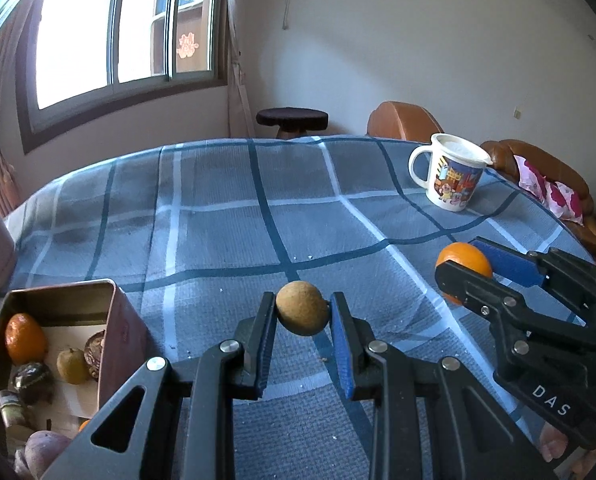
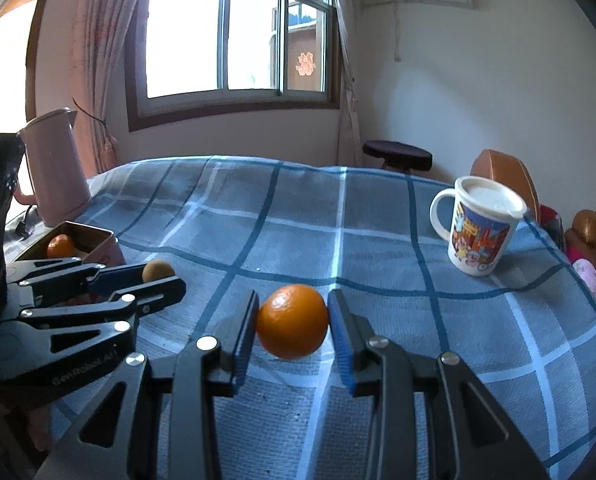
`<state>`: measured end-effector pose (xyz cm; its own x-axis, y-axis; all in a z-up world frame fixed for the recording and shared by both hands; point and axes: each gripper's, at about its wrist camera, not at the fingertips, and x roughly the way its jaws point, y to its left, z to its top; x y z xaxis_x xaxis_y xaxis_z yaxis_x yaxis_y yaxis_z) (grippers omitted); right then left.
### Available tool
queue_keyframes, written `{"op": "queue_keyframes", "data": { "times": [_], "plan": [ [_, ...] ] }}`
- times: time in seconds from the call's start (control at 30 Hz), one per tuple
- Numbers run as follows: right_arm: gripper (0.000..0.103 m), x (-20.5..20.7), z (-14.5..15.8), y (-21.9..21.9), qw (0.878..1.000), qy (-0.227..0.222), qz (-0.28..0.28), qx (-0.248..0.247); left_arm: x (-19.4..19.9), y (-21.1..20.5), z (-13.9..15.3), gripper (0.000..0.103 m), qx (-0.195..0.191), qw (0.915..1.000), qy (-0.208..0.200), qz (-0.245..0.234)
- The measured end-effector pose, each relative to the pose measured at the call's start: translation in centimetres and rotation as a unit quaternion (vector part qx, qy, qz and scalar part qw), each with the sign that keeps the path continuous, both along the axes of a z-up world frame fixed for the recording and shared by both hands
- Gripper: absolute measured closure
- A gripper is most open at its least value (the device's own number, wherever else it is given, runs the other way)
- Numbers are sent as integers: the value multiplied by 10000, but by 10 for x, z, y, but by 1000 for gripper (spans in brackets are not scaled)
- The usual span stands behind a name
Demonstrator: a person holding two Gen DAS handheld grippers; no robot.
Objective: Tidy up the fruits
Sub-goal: 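Lift the orange in the right tool and the brown fruit in the left tool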
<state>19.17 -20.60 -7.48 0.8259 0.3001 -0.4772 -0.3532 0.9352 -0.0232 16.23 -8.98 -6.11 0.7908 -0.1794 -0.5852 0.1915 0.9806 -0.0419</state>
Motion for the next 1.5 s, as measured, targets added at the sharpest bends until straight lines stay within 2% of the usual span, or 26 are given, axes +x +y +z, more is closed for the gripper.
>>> {"op": "queue_keyframes", "data": {
  "times": [0.73,1.5],
  "plan": [
    [65,-18,8,1,9989,-474,47,12,-22,-2,10,75,101,9984,-553,54],
    [65,-33,15,-11,9953,-914,4,326,-37,-2,19,75,158,9948,-995,134]
  ]
}}
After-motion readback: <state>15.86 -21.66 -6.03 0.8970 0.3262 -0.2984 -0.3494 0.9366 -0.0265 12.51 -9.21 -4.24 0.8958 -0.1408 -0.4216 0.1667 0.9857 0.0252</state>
